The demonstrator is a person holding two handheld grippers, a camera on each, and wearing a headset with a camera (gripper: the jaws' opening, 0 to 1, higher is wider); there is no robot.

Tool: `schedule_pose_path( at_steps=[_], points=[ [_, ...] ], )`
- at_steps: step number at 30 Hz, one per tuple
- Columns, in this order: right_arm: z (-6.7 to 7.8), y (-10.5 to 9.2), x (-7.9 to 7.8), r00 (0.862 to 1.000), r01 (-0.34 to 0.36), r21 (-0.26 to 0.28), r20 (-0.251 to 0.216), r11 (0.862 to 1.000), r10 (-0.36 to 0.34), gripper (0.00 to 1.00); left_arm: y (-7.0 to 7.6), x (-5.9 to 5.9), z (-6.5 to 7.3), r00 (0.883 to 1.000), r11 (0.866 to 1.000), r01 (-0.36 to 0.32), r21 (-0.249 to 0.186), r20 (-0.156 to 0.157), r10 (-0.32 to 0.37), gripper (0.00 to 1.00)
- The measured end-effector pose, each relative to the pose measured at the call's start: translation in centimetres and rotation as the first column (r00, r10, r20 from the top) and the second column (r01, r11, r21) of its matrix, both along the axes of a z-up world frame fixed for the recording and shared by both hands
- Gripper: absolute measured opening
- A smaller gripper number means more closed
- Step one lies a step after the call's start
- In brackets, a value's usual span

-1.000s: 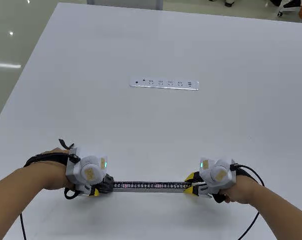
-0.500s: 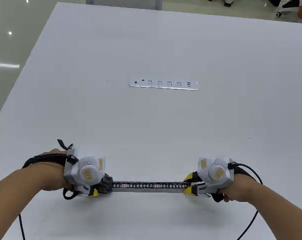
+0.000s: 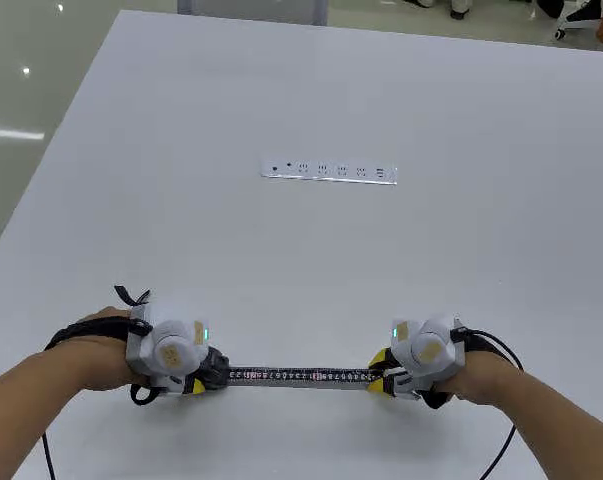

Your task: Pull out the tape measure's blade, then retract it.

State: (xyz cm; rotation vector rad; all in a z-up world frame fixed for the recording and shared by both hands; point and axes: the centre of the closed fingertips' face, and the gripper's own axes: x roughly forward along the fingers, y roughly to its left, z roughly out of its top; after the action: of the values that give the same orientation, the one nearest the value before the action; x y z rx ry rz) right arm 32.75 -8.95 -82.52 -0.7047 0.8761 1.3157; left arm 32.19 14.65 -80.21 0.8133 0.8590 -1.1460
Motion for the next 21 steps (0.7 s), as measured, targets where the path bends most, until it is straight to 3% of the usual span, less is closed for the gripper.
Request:
schedule_pose_path(
  at_steps=[3,6,11,13,16,18,21],
  points=[
    [0.1,-0.2,0.2,0.999,-0.009,0.002,0.036,1.0,0.009,0.17,0.3,0.2,0.3,0.999,0.999,-0.034,-0.027,0.017,0.034,0.39],
    [0.8,-0.3,0.7,0.998,0.045,0.039,0.031,0.998,-0.046,0.2,1.0,0.8,0.8,0.995,0.995,-0.09,-0.049,0.043,0.092,0.46],
    [1.9,-1.0,1.2,0.991,0.125,0.072,0.033,0.99,-0.128,0.28,1.7,1.8,2.4,0.965,0.953,-0.254,-0.168,0.021,0.261,0.62],
    [2.2,-1.5,1.3,0.985,0.164,0.086,0.035,0.983,-0.168,0.3,2.3,1.7,2.5,0.951,0.932,-0.305,-0.197,-0.003,0.31,0.65],
    [2.7,-2.1,1.4,0.97,0.236,0.117,0.03,0.965,-0.241,0.32,2.9,1.6,2.9,0.919,0.888,-0.388,-0.247,-0.029,0.394,0.69],
    [3.1,-2.4,1.4,0.955,0.289,0.146,0.027,0.946,-0.295,0.38,3.2,1.4,3.1,0.891,0.847,-0.448,-0.284,-0.066,0.449,0.72],
    [3.3,-3.0,0.9,0.938,0.334,0.18,0.035,0.925,-0.345,0.48,3.9,1.2,3.3,0.853,0.788,-0.509,-0.345,-0.078,0.517,0.78]
  ],
)
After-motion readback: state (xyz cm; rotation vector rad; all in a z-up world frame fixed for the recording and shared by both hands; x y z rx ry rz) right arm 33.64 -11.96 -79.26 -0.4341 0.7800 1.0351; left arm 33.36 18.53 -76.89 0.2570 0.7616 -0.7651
